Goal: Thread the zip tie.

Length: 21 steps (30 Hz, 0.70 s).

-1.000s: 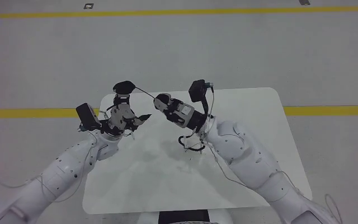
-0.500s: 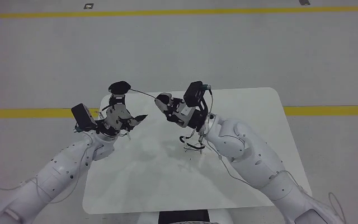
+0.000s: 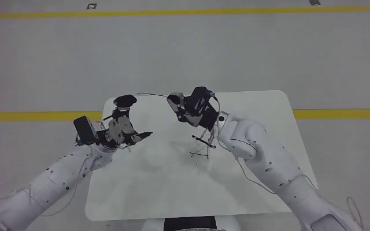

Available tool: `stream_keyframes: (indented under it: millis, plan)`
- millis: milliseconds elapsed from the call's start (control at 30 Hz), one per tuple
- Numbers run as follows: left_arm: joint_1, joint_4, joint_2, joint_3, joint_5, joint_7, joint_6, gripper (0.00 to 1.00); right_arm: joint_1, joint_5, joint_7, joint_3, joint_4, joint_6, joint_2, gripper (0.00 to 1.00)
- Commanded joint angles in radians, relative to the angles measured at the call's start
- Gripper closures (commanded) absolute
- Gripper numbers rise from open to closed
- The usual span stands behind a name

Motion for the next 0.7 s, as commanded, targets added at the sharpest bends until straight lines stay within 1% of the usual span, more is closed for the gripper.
stream_keyframes:
  millis: [0, 33, 133, 267, 367, 433, 467, 533, 667]
  plan:
    - [-0.015, 0.006, 0.019, 0.017, 0.0, 0.007, 0.0, 0.0, 0.009, -0.055, -0.027, -0.002, 0.005, 0.0, 0.013, 1.0]
    - [-0.024, 0.008, 0.03, 0.03, 0.001, 0.012, 0.0, 0.0, 0.014, -0.087, -0.044, -0.005, 0.008, 0.0, 0.023, 1.0]
    - [-0.048, 0.018, 0.056, 0.059, -0.001, 0.024, 0.0, 0.0, 0.034, -0.187, -0.086, -0.024, 0.016, 0.0, 0.053, 1.0]
    - [-0.081, 0.028, 0.082, 0.096, -0.005, 0.033, 0.0, 0.0, 0.06, -0.303, -0.152, -0.06, 0.022, 0.0, 0.096, 1.0]
    - [-0.104, 0.033, 0.097, 0.122, -0.013, 0.036, 0.0, 0.0, 0.088, -0.397, -0.191, -0.101, 0.025, 0.0, 0.131, 1.0]
    - [-0.117, 0.033, 0.103, 0.137, -0.019, 0.039, 0.0, 0.0, 0.109, -0.47, -0.189, -0.122, 0.03, 0.0, 0.153, 1.0]
    - [-0.123, 0.034, 0.105, 0.144, -0.022, 0.04, 0.0, 0.0, 0.112, -0.483, -0.188, -0.127, 0.029, 0.0, 0.156, 1.0]
    - [-0.14, 0.032, 0.111, 0.163, 0.003, 0.04, 0.0, 0.0, 0.112, -0.483, -0.188, -0.127, 0.029, 0.0, 0.156, 1.0]
    - [-0.14, 0.032, 0.111, 0.163, 0.003, 0.04, 0.0, 0.0, 0.112, -0.483, -0.188, -0.127, 0.029, 0.0, 0.156, 1.0]
